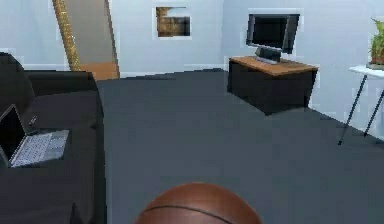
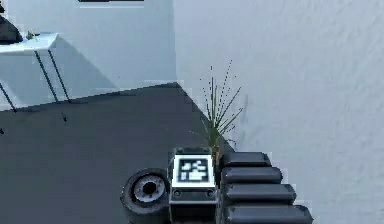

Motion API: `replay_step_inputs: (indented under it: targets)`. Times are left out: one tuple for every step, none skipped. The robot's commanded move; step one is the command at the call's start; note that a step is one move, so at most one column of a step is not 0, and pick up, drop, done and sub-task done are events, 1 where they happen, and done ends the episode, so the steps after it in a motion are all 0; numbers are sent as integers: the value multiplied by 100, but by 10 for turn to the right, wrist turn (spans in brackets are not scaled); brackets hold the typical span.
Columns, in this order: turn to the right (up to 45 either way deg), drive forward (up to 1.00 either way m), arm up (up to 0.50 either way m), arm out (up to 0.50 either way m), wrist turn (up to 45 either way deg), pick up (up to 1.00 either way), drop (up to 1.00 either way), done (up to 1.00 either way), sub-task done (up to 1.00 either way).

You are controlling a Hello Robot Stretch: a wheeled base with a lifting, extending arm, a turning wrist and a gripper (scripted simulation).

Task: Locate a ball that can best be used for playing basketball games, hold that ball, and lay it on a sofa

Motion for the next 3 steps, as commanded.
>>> replay_step_inputs:
  targets:
    - [0,55,0,0,0,0,0,0,0]
    - [-210,0,0,0,0,0,0,0,0]
    - [0,100,0,0,0,0,0,0,0]
